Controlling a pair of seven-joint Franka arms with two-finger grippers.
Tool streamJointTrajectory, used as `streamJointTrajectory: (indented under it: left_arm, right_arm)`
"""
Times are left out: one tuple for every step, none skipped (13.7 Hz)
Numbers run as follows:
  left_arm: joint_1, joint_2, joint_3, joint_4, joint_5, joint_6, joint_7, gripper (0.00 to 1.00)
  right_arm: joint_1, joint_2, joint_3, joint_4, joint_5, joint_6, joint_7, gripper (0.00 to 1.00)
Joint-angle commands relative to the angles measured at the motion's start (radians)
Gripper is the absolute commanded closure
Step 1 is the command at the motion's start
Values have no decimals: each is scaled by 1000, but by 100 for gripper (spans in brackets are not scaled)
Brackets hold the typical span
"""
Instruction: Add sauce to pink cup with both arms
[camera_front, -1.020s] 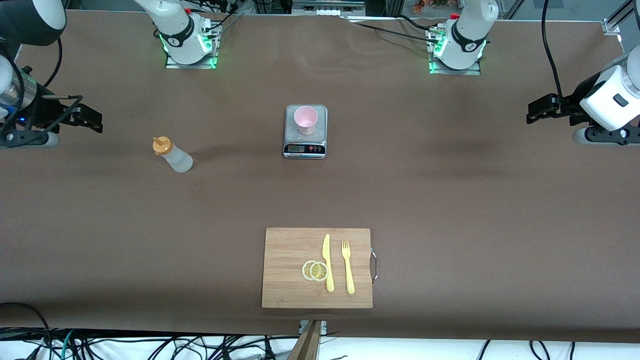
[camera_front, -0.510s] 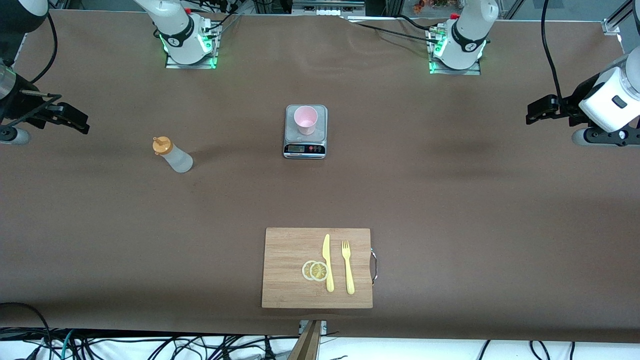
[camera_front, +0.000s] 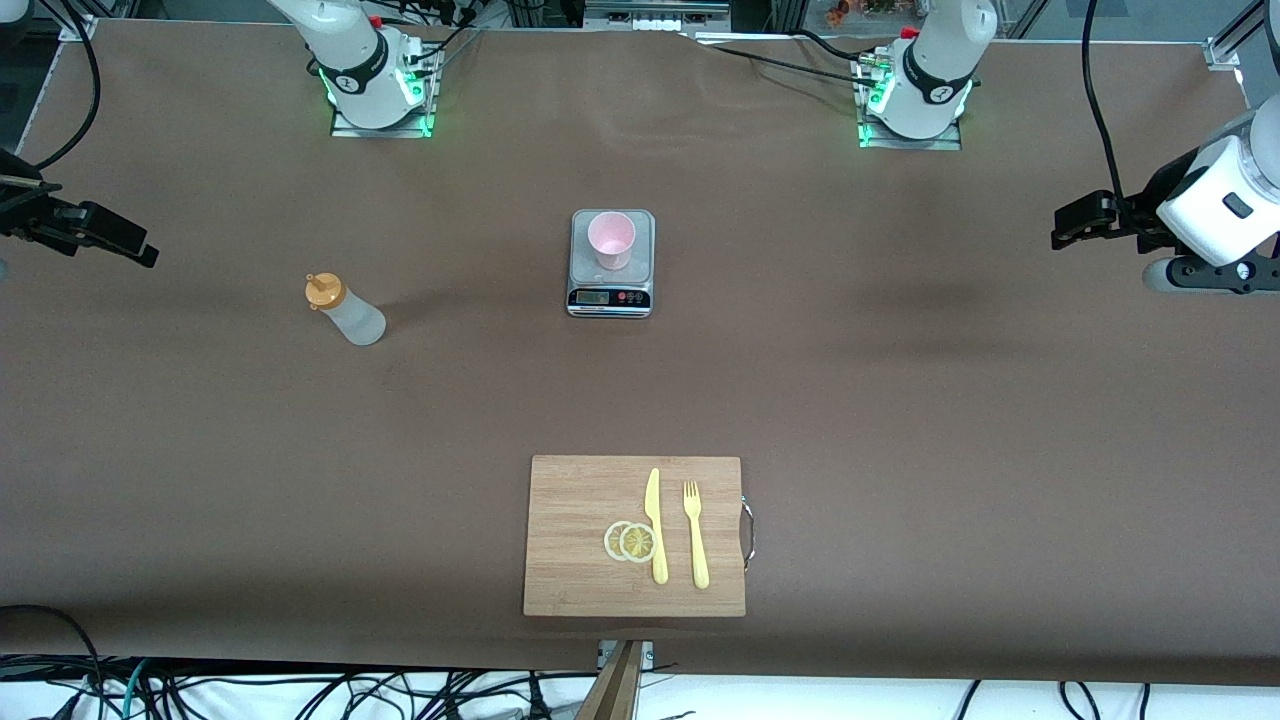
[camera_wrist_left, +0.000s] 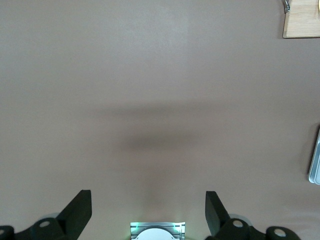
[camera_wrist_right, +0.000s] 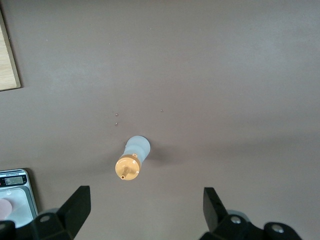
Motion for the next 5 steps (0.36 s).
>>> streamJointTrajectory:
  left_arm:
    - [5, 2, -3, 4, 9, 1, 21, 0]
    - [5, 2, -3, 4, 9, -1, 21, 0]
    - [5, 2, -3, 4, 9, 1, 21, 0]
    - [4, 2, -3, 4, 8, 1, 21, 0]
    - [4, 4, -3, 4, 9, 1, 19, 0]
  right_arm:
    - [0, -12, 5, 5, -8, -1, -14, 0]
    - [0, -12, 5, 6, -8, 1, -14, 0]
    - [0, -10, 5, 6, -8, 1, -14, 0]
    - [0, -10, 4, 11, -8, 1, -14, 0]
    - [0, -9, 4, 9, -5, 1, -14, 0]
